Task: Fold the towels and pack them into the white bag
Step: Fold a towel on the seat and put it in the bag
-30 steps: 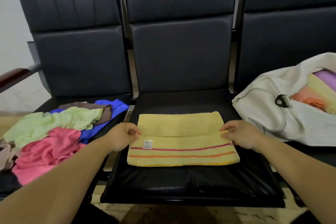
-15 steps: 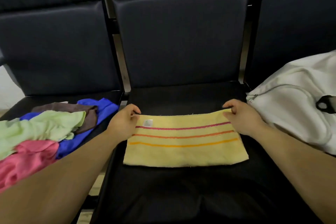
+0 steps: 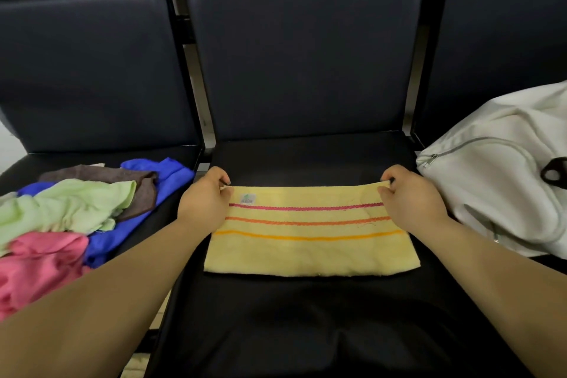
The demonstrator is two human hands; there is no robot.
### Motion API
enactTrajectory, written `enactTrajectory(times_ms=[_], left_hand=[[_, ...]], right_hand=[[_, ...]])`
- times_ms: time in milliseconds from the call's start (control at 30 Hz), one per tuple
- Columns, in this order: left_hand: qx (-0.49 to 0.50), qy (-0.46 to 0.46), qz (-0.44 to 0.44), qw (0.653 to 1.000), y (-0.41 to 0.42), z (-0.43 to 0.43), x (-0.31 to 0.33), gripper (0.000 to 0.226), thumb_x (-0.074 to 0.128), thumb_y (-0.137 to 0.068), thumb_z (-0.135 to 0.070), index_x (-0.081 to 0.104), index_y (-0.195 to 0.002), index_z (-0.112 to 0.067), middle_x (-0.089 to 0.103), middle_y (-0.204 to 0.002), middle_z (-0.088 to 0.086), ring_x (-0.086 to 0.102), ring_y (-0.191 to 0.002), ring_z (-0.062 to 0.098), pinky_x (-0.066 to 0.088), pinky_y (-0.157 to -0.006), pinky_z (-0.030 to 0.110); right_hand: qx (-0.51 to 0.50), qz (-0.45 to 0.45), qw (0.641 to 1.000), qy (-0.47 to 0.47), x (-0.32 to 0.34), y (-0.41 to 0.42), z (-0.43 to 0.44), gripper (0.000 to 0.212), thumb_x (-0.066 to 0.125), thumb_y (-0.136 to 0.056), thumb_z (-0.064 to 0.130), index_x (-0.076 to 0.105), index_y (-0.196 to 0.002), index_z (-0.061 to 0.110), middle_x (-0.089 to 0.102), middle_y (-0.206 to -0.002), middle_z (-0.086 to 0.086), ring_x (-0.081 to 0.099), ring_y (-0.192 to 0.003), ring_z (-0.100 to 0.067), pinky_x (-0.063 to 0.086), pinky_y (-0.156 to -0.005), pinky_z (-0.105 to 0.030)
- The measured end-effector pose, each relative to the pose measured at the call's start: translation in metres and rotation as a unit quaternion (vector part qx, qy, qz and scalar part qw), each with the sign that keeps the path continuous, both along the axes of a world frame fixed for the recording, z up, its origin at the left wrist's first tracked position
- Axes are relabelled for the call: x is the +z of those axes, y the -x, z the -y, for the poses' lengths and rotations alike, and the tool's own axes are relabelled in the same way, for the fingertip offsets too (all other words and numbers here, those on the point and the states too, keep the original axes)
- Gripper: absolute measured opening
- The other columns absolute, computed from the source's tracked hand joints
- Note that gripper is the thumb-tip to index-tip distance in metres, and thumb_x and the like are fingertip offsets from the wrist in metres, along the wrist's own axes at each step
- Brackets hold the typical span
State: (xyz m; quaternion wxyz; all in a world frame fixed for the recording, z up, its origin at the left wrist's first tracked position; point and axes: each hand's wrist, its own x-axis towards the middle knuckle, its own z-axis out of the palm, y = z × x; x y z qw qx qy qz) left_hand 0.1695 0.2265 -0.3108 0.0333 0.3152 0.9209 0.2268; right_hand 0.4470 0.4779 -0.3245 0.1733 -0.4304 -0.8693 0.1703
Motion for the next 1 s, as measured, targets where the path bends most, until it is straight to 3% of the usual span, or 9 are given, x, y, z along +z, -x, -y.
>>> enactTrajectory(times_ms=[167,300,367,467,533,667,833,900,1000], left_hand=[[0.037,-0.011,0.017,0.999,-0.006,-0.004,0.0,0.024,0.063,-0.097,-0.023,0.053,-0.118,-0.024,0.063,-0.094,-0.002,0.061,-0.076,0.012,0.044,-0.06,0.026],[0.037,0.027,-0.063,0.997,-0.024,0.003,0.014,0.038,0.064,-0.096,-0.032,0.052,-0.131,-0.025,0.05,-0.127,0.002,0.054,-0.11,0.019,0.049,-0.087,0.033],[-0.013,0.03,-0.097,0.995,-0.044,0.003,0.022,0.036,0.064,-0.096,-0.036,0.052,-0.129,-0.029,0.047,-0.127,-0.002,0.051,-0.114,0.018,0.047,-0.094,0.033],[-0.153,0.053,0.019,0.987,-0.082,-0.003,0.023,0.034,0.059,-0.098,-0.04,0.052,-0.131,-0.032,0.051,-0.125,-0.007,0.055,-0.108,0.013,0.047,-0.089,0.029],[-0.239,0.135,0.05,0.96,-0.101,-0.006,0.011,0.041,0.052,-0.1,-0.046,0.05,-0.139,-0.032,0.052,-0.132,-0.005,0.053,-0.119,0.017,0.045,-0.099,0.032],[-0.257,0.254,-0.041,0.931,-0.103,-0.015,0.003,0.056,0.037,-0.1,-0.06,0.041,-0.148,-0.032,0.04,-0.149,-0.003,0.034,-0.142,0.024,0.028,-0.118,0.045],[-0.218,0.287,-0.054,0.931,-0.11,-0.02,0.006,0.063,0.037,-0.098,-0.065,0.026,-0.155,-0.042,-0.006,-0.169,0.002,-0.017,-0.154,0.035,-0.01,-0.121,0.058],[-0.24,0.261,-0.048,0.934,-0.122,-0.011,0.007,0.064,0.04,-0.098,-0.063,0.025,-0.156,-0.041,0.001,-0.167,0.003,-0.007,-0.154,0.033,-0.003,-0.123,0.054],[-0.285,0.145,0.057,0.946,-0.148,0.012,0.01,0.059,0.05,-0.097,-0.06,0.04,-0.151,-0.037,0.034,-0.149,-0.008,0.028,-0.143,0.018,0.025,-0.121,0.038]], right_hand=[[-0.011,0.013,0.999,-0.034,-0.004,0.0,-0.001,0.029,0.069,-0.093,0.027,0.061,-0.119,0.017,0.061,-0.1,-0.002,0.058,-0.084,-0.018,0.047,-0.068,-0.03],[-0.014,-0.013,0.999,-0.035,0.005,-0.005,0.002,0.034,0.07,-0.092,0.029,0.06,-0.123,0.017,0.058,-0.112,-0.005,0.057,-0.095,-0.019,0.047,-0.076,-0.03],[0.035,-0.029,0.998,-0.052,0.011,-0.007,0.005,0.027,0.068,-0.091,0.026,0.062,-0.118,0.021,0.057,-0.11,0.001,0.056,-0.097,-0.016,0.048,-0.08,-0.03],[0.175,0.036,0.984,-0.001,0.018,-0.01,0.012,0.022,0.065,-0.093,0.026,0.062,-0.115,0.028,0.058,-0.109,0.009,0.056,-0.1,-0.011,0.049,-0.084,-0.029],[0.223,0.123,0.967,0.015,0.017,-0.013,0.017,0.026,0.061,-0.095,0.031,0.06,-0.121,0.027,0.059,-0.113,0.008,0.056,-0.106,-0.013,0.05,-0.091,-0.031],[0.203,0.181,0.962,-0.001,0.019,-0.025,0.036,0.03,0.057,-0.094,0.034,0.059,-0.123,0.026,0.061,-0.115,0.005,0.059,-0.106,-0.019,0.048,-0.088,-0.03],[0.272,0.179,0.937,0.127,0.024,-0.05,0.084,0.018,0.068,-0.088,0.037,0.068,-0.105,0.033,0.07,-0.104,0.016,0.064,-0.098,-0.005,0.052,-0.089,-0.028],[0.301,0.155,0.93,0.145,0.025,-0.059,0.097,0.02,0.071,-0.087,0.044,0.069,-0.104,0.035,0.068,-0.099,0.02,0.063,-0.094,0.001,0.052,-0.086,-0.024],[0.339,0.143,0.918,0.149,0.027,-0.07,0.103,0.029,0.073,-0.086,0.049,0.066,-0.111,0.036,0.064,-0.1,0.023,0.061,-0.097,0.002,0.049,-0.085,-0.019]])
